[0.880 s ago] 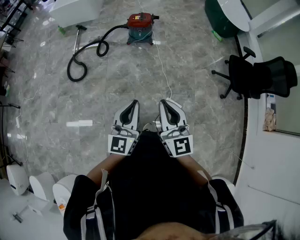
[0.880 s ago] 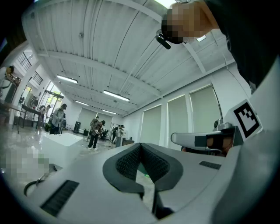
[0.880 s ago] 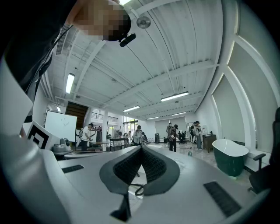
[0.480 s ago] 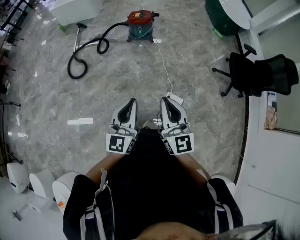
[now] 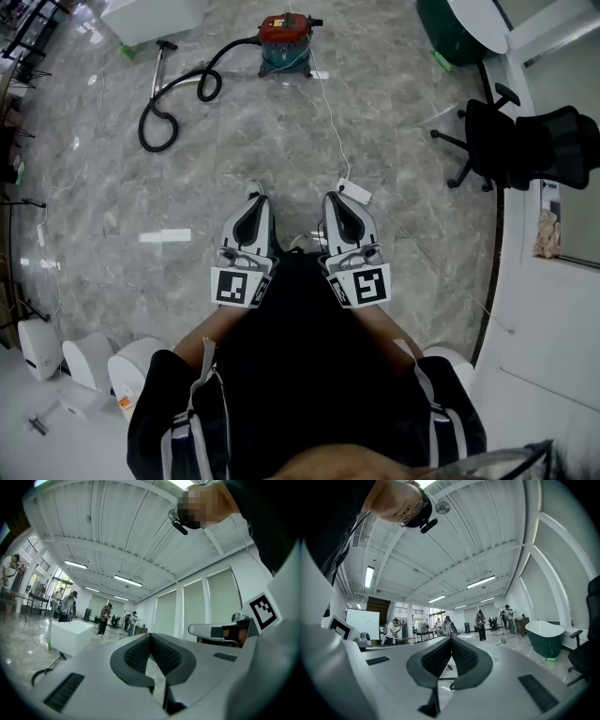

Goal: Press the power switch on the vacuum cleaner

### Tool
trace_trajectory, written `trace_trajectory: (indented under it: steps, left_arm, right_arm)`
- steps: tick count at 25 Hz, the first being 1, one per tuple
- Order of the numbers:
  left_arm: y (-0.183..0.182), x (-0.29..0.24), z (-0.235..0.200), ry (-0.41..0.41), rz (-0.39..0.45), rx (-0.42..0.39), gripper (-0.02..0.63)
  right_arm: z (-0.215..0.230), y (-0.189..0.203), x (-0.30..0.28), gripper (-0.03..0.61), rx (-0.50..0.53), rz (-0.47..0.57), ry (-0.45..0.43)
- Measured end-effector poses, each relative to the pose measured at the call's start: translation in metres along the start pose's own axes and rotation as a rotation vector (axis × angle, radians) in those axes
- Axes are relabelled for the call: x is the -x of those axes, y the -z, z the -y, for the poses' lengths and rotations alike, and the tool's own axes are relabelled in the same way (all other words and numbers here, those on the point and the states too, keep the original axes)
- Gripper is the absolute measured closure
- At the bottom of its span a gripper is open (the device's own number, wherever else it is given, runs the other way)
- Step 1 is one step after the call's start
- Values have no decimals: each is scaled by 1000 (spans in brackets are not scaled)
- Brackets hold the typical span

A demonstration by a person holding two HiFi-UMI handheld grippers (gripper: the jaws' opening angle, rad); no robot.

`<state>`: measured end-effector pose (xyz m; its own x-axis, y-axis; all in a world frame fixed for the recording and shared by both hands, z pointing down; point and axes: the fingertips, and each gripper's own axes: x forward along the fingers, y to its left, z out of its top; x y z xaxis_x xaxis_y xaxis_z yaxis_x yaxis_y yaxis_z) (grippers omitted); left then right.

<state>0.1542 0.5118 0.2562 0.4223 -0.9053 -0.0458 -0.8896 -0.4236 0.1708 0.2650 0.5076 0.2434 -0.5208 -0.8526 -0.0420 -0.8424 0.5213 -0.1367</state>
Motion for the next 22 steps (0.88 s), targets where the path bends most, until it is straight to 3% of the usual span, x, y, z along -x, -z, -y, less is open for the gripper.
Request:
trace_trajectory:
  steps: [10,22]
  left_arm:
    - [14,-41,-17,41,-26,43,595]
    - [9,-147,-86,104,-33,143,595]
  right_arm:
    - [26,13,-28,563,-6,-39,52]
    - [60,29,-156,563,-16,-109,64]
